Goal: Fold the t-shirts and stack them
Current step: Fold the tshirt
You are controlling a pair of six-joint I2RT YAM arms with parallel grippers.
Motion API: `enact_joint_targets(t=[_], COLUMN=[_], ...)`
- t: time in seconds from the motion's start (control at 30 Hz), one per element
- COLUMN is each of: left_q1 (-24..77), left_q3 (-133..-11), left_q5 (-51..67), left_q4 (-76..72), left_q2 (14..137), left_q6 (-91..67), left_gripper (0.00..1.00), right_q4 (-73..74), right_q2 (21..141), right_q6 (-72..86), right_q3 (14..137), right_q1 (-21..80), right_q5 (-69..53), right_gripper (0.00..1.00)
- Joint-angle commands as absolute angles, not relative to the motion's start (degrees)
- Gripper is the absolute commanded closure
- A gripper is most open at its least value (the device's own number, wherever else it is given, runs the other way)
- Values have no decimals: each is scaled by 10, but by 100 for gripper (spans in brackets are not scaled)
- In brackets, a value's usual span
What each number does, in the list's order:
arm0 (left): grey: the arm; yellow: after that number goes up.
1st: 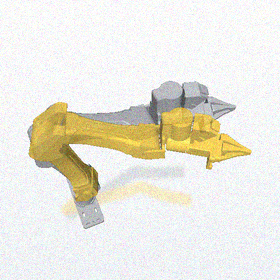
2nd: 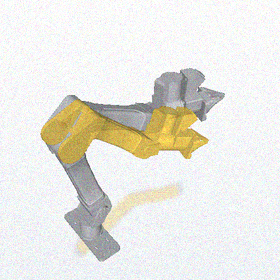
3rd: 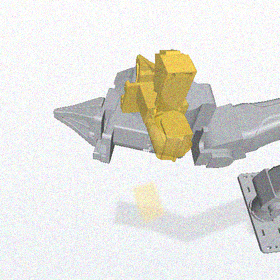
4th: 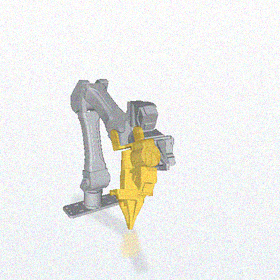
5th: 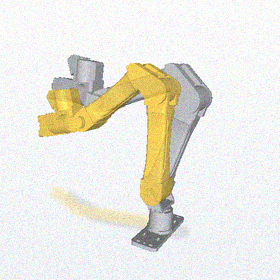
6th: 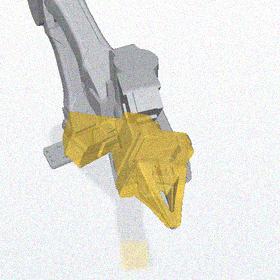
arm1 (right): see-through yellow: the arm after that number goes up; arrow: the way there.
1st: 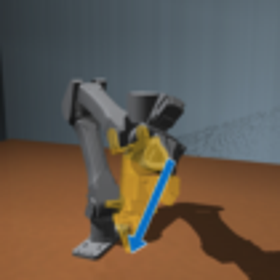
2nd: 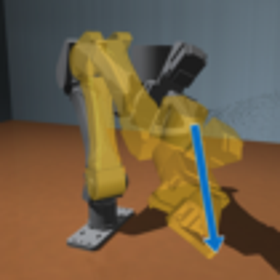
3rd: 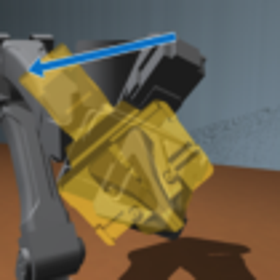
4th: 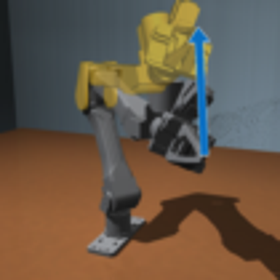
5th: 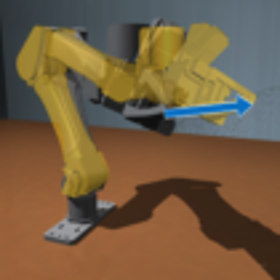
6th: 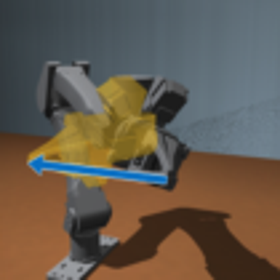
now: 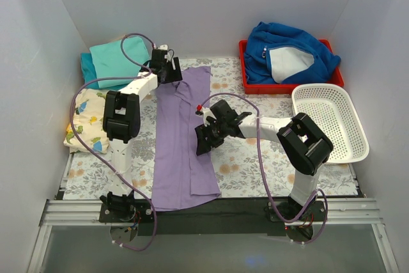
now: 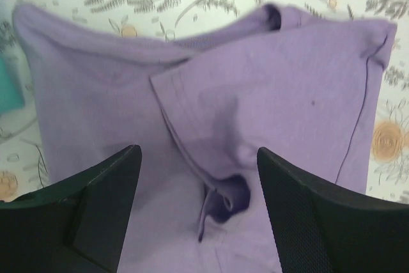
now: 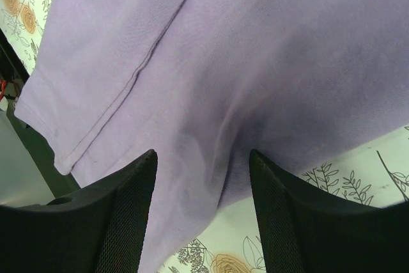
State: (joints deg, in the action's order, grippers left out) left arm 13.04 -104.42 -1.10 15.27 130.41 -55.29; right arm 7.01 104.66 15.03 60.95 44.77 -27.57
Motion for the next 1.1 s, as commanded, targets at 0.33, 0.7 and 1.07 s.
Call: enact_joint_targets(t=[0.33, 0.7, 1.07], left_q1=[130, 130, 130], left_q3=[-884, -869, -864], left_q5=[101, 120, 82], left_q4=[121, 99, 101], left_q2=[1167, 1194, 1210], left_q6=[-569, -594, -590], left_gripper=[37, 49, 43], right_q4=[59, 61, 62], right_q2=[1027, 1027, 1029], right_q6=[147, 143, 141], right_q3=[619, 613, 614], right_q1=[453, 453, 453], right_q5=[-272, -271, -272], right_gripper=[35, 35, 35])
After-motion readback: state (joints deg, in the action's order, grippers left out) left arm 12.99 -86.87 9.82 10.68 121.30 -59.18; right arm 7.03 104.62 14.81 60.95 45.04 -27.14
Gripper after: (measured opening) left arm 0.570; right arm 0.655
